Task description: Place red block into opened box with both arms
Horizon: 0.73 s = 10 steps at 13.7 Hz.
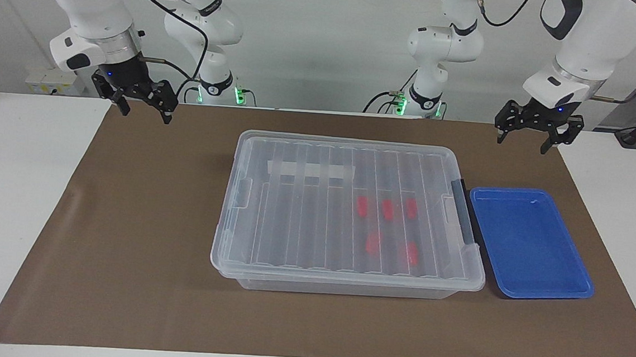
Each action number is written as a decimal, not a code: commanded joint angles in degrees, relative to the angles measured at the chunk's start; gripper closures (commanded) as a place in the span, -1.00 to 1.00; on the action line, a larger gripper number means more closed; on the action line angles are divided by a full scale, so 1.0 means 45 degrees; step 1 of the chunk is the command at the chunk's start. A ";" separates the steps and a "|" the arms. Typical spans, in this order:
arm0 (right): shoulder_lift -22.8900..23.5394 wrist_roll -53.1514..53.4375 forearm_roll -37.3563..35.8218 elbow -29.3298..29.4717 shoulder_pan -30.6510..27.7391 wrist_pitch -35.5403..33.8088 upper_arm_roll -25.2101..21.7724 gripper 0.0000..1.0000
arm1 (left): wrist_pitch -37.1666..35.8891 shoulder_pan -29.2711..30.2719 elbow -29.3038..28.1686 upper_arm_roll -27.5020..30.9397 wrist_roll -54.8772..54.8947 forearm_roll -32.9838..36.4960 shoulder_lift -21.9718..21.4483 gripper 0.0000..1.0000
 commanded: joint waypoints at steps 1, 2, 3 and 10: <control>-0.0465 0.0133 -0.0127 -0.0493 0.0139 0.0147 -0.0191 -1.00 | 0.0068 0.0081 -0.0303 -0.0003 0.0033 -0.0088 -0.0311 -1.00; -0.0465 0.0036 -0.0127 -0.0435 0.0507 0.0147 -0.0676 -1.00 | 0.0068 0.0081 -0.0303 -0.0003 0.0033 -0.0088 -0.0311 -1.00; -0.0465 -0.0177 -0.0127 -0.0415 0.0743 0.0109 -0.1009 -1.00 | 0.0068 0.0081 -0.0303 -0.0003 0.0033 -0.0088 -0.0311 -1.00; -0.0426 -0.0511 -0.0049 -0.0376 0.0628 0.0069 -0.1012 -1.00 | 0.0068 0.0081 -0.0303 -0.0003 0.0033 -0.0088 -0.0311 -1.00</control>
